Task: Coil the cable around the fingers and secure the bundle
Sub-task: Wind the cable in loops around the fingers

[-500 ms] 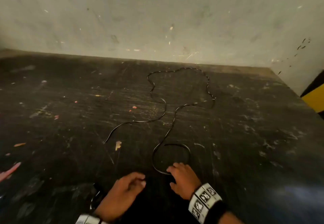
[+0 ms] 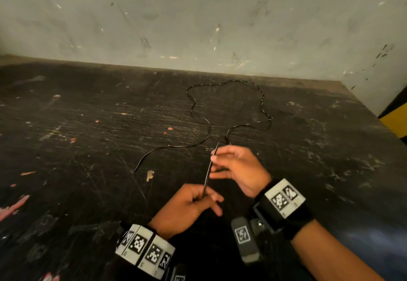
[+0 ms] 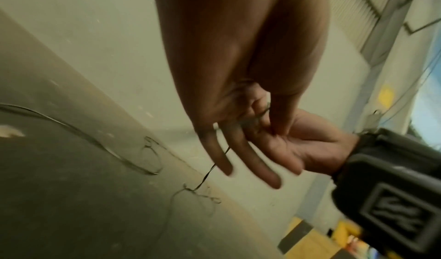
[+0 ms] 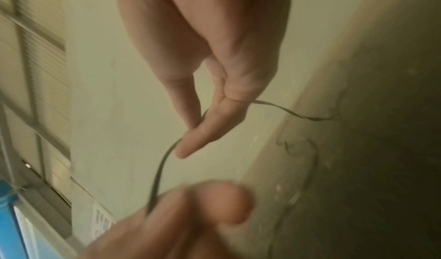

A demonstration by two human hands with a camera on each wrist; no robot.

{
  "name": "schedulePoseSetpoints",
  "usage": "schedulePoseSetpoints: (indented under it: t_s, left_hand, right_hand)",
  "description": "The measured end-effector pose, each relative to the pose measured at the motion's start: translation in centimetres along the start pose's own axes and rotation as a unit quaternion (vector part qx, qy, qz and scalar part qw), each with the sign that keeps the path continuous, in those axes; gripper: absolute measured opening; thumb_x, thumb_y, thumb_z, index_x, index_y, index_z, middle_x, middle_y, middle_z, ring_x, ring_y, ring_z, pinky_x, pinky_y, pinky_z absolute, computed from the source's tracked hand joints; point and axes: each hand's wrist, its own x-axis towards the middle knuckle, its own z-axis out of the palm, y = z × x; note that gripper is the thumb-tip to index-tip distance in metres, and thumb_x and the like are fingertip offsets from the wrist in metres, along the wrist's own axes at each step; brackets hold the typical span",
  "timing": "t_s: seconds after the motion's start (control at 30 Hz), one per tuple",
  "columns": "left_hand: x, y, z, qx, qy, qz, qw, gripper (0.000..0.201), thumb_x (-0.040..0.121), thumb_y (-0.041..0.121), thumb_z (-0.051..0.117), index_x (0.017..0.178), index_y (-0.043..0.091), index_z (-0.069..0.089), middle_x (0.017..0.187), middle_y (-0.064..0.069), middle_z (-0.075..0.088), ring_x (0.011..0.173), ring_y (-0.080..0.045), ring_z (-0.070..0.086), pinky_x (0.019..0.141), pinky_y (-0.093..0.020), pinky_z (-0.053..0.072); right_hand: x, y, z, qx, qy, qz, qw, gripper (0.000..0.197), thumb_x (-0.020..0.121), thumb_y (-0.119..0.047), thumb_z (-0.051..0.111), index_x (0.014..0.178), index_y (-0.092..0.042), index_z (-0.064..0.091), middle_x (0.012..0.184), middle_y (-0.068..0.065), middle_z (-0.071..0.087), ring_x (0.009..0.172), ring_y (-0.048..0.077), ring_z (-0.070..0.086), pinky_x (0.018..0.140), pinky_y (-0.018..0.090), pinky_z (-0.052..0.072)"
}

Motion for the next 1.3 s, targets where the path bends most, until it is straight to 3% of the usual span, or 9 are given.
schedulePoseSetpoints:
  t_s: [0.1,0.2,0.3,0.4,0.5,0.77,1.0,1.2,1.3]
  left_hand:
    - [0.3,3.1,0.3,-0.11,0.015,-0.016,0.994,0.025,0.095,0.016,0.043,0.09,0.006,0.065,0.046,0.0,0.059,0.048,-0.016,0.061,0.058,-0.026,0.05]
    - [0.8,5.9,0.1,-0.21,0.019,-0.017,0.977,0.027,0.094,0.022,0.041,0.091,0.005,0.062,0.038,0.002,0.037,0.031,-0.012,0.039,0.04,-0.024,0.044]
    - [1.3,8.3,0.2,-0.29,-0.018,-0.015,0.957,0.027,0.093,0.024,0.041,0.091,0.005,0.06,0.036,0.004,0.031,0.027,-0.007,0.032,0.034,-0.02,0.038]
    - [1.3,9.7,0.4,-0.339,-0.043,-0.022,0.94,0.024,0.089,0.024,0.045,0.09,0.005,0.06,0.037,0.003,0.034,0.029,-0.008,0.035,0.037,-0.021,0.04]
    - [1.1,10.0,0.7,-0.36,-0.063,-0.025,0.93,0.022,0.086,0.021,0.048,0.088,0.005,0.062,0.041,-0.001,0.041,0.035,-0.013,0.043,0.043,-0.026,0.046]
    - [0.6,9.8,1.9,-0.415,-0.143,-0.042,0.897,0.027,0.092,0.023,0.041,0.083,0.01,0.063,0.05,-0.006,0.056,0.039,-0.016,0.056,0.046,-0.029,0.054]
    - [0.7,9.5,2.7,-0.417,-0.191,-0.047,0.887,0.028,0.092,0.023,0.042,0.091,0.008,0.066,0.062,-0.01,0.065,0.045,-0.017,0.061,0.051,-0.031,0.056]
    - [0.9,10.0,2.7,-0.395,-0.159,-0.009,0.905,0.032,0.091,0.029,0.042,0.08,0.008,0.063,0.054,-0.009,0.062,0.029,-0.009,0.048,0.035,-0.021,0.047]
    - [1.5,10.7,2.1,-0.397,-0.082,0.054,0.912,0.031,0.092,0.024,0.038,0.101,0.009,0.063,0.064,-0.011,0.068,0.035,-0.01,0.053,0.035,-0.022,0.048]
  right_hand:
    - [0.3,-2.3,-1.3,-0.066,0.071,-0.047,0.994,0.007,0.086,0.0,0.059,0.093,0.0,0.06,0.073,0.009,0.059,0.054,0.012,0.061,0.052,0.025,0.058]
    - [-0.2,-3.1,-2.4,-0.335,0.146,-0.242,0.899,0.029,0.079,-0.005,0.066,0.105,-0.015,0.06,0.097,0.003,0.056,0.088,0.013,0.056,0.079,0.023,0.051]
    - [-1.2,-3.8,-2.2,-0.52,0.006,-0.348,0.78,0.041,0.083,-0.019,0.061,0.123,-0.024,0.053,0.131,-0.003,0.05,0.124,0.01,0.038,0.103,0.019,0.024]
    - [-0.8,-4.9,-2.7,-0.557,-0.04,-0.38,0.738,0.027,0.091,-0.031,0.043,0.107,-0.02,0.063,0.106,0.0,0.071,0.103,0.017,0.061,0.094,0.041,0.042]
    - [-0.2,-6.5,-4.0,-0.56,-0.015,-0.37,0.742,0.022,0.094,-0.021,0.046,0.105,-0.017,0.065,0.097,0.003,0.074,0.089,0.019,0.067,0.08,0.044,0.051]
    - [0.8,-7.5,-6.4,-0.496,0.025,-0.285,0.82,0.019,0.094,-0.012,0.047,0.1,-0.014,0.065,0.084,0.005,0.071,0.072,0.014,0.068,0.076,0.038,0.057]
    - [1.0,-7.7,-7.0,-0.485,0.046,-0.271,0.83,0.021,0.095,-0.011,0.046,0.102,-0.014,0.065,0.081,0.005,0.07,0.069,0.015,0.067,0.071,0.028,0.054]
    - [0.6,-6.4,-7.0,-0.496,0.032,-0.266,0.826,0.017,0.094,-0.012,0.048,0.096,-0.013,0.065,0.075,0.005,0.069,0.064,0.015,0.065,0.066,0.03,0.054]
    - [-0.8,-4.2,-5.8,-0.505,-0.004,-0.259,0.823,0.014,0.09,-0.009,0.052,0.081,-0.012,0.063,0.067,0.002,0.066,0.061,0.017,0.065,0.059,0.032,0.05]
